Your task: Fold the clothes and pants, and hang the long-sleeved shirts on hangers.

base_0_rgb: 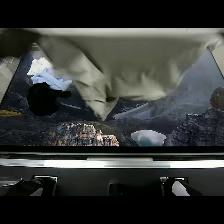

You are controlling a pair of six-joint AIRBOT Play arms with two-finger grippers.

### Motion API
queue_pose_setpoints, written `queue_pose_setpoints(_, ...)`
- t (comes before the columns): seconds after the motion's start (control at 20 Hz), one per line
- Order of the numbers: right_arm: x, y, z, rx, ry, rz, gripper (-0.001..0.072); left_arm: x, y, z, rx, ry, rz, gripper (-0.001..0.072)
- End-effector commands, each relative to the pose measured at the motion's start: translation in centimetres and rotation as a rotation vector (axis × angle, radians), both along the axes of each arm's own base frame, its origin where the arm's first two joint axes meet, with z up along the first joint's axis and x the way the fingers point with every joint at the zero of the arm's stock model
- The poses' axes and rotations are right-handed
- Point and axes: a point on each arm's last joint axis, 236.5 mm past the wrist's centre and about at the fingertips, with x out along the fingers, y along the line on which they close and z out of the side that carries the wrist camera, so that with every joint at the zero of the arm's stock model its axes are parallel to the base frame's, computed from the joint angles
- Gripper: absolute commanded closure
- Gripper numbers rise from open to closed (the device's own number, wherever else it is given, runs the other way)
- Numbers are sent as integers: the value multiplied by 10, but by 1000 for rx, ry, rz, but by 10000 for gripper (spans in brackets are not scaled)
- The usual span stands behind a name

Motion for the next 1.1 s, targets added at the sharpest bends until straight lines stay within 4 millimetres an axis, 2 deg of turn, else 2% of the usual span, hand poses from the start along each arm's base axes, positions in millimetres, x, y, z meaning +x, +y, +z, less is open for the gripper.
queue_pose_setpoints(0.0, -96, 46, 135, -119, -414, -57, 669, -86, 39, 134, -91, -370, 67, 681)
queue_pose_setpoints(0.15, -143, 64, 168, -140, -546, -96, 669, -118, 56, 171, -163, -510, 100, 681)
queue_pose_setpoints(0.25, -156, 68, 177, -133, -579, -112, 669, -123, 60, 179, -130, -581, 124, 681)
queue_pose_setpoints(0.35, -150, 61, 171, -100, -533, -130, 669, -106, 66, 169, -76, -563, 177, 681)
queue_pose_setpoints(0.4, -138, 54, 157, -117, -471, -141, 669, -89, 68, 153, -27, -525, 211, 682)
queue_pose_setpoints(0.45, -120, 44, 133, -139, -376, -149, 669, -69, 70, 133, 27, -475, 237, 681)
queue_pose_setpoints(0.5, -101, 33, 103, -163, -263, -148, 669, -44, 69, 106, 83, -407, 255, 681)
queue_pose_setpoints(0.6, -58, 9, 25, -162, 11, -105, 670, 10, 59, 39, 164, -250, 253, 680)
queue_pose_setpoints(0.7, -13, -15, -60, -71, 256, -55, 670, 66, 45, -50, 236, -57, 228, 680)
queue_pose_setpoints(0.85, 44, -57, -206, 100, 558, -87, 670, 135, 29, -207, 337, 239, 195, 680)
queue_pose_setpoints(0.9, 55, -66, -254, 163, 645, -106, 670, 153, 24, -258, 351, 319, 189, 680)
queue_pose_setpoints(0.95, 62, -71, -294, 225, 723, -129, 670, 168, 17, -303, 338, 395, 183, 679)
queue_pose_setpoints(1.0, 66, -76, -328, 289, 799, -154, 670, 179, 9, -338, 308, 468, 171, 679)
queue_pose_setpoints(1.05, 68, -75, -351, 337, 858, -160, 670, 186, -1, -368, 261, 539, 156, 680)
